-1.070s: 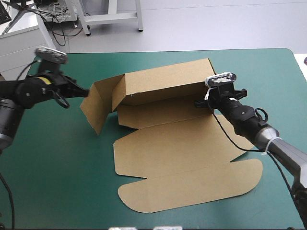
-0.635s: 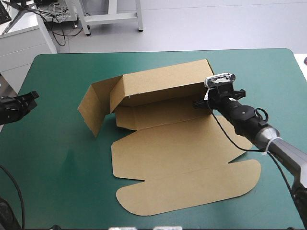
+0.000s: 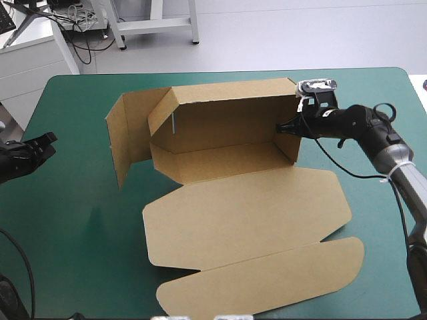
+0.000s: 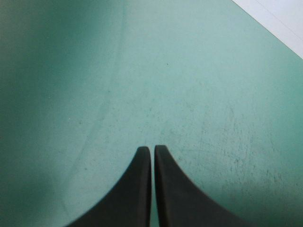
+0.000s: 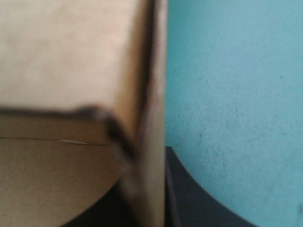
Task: Fold the box
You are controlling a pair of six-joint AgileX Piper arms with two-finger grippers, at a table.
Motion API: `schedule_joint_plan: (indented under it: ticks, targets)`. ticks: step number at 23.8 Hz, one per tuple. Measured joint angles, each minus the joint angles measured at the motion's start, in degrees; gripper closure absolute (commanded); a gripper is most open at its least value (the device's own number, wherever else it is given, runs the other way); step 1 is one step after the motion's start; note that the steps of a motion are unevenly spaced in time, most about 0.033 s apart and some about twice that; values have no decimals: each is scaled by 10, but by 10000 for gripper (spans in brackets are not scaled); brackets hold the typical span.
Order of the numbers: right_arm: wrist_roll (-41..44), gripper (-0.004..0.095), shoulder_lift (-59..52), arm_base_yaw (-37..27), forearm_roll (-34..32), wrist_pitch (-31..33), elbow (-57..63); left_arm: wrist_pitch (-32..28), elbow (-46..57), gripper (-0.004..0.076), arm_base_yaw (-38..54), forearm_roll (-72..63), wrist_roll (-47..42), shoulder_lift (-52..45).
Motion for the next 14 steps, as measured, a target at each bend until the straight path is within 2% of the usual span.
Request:
schedule_joint_plan:
  ticks: [2,5,8,14]
  targets:
    - [61,908,6,-1,-57,90,-68,0,0,717,0,0,0,0]
    - [148,908,6,-2,-77,194,-157,2,0,717,0,0,0,0]
    - [177,908,6,-2,-76,241,-171,2,0,717,0,0,0,0]
    - [183,908,34,-2,-91,338,-171,4,0,717,0,0,0,0]
